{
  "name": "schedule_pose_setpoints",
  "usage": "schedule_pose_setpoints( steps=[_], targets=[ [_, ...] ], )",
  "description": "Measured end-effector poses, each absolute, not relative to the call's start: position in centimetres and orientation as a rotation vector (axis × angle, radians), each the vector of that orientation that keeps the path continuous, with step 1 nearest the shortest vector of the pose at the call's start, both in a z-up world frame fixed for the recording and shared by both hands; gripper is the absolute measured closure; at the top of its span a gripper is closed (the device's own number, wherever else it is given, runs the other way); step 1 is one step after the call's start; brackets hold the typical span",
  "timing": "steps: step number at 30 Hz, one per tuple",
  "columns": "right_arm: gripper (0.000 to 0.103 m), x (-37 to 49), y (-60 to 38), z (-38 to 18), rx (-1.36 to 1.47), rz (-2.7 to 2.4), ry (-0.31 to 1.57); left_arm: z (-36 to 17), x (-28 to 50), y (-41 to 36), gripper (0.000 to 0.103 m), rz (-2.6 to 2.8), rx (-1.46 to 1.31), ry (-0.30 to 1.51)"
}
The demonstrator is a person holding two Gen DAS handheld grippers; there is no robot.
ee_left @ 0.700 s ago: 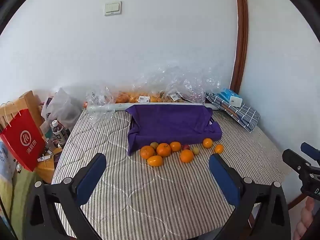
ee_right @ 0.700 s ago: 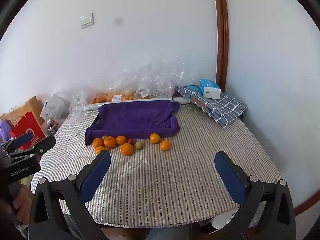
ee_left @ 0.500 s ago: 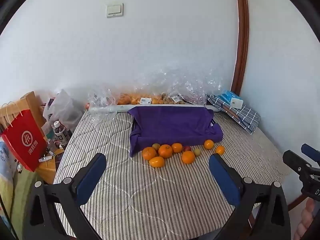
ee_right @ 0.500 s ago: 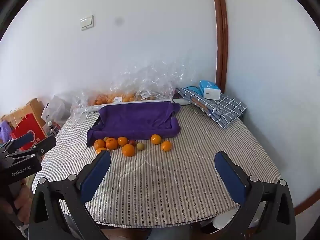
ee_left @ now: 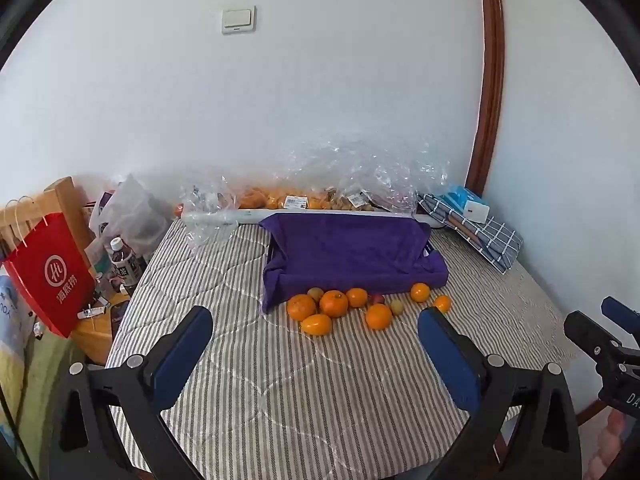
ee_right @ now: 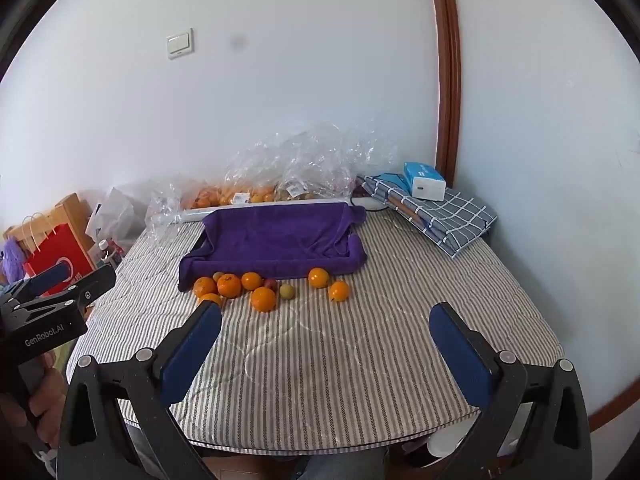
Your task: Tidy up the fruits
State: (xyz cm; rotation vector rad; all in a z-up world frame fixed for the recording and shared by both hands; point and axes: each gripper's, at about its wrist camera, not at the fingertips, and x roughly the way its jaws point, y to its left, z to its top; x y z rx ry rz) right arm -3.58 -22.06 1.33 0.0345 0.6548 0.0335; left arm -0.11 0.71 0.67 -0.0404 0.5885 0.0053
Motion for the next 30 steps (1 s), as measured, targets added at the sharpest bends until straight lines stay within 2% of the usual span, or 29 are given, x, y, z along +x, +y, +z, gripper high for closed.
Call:
schedule_pose_setpoints(
  steps=[30],
  targets=[
    [0.000, -3.66, -21.58, 0.88, 0.048, 0.056, 0.661, 0.84, -0.23, 0.97, 0.000, 0.011, -0.045, 0.578]
  ],
)
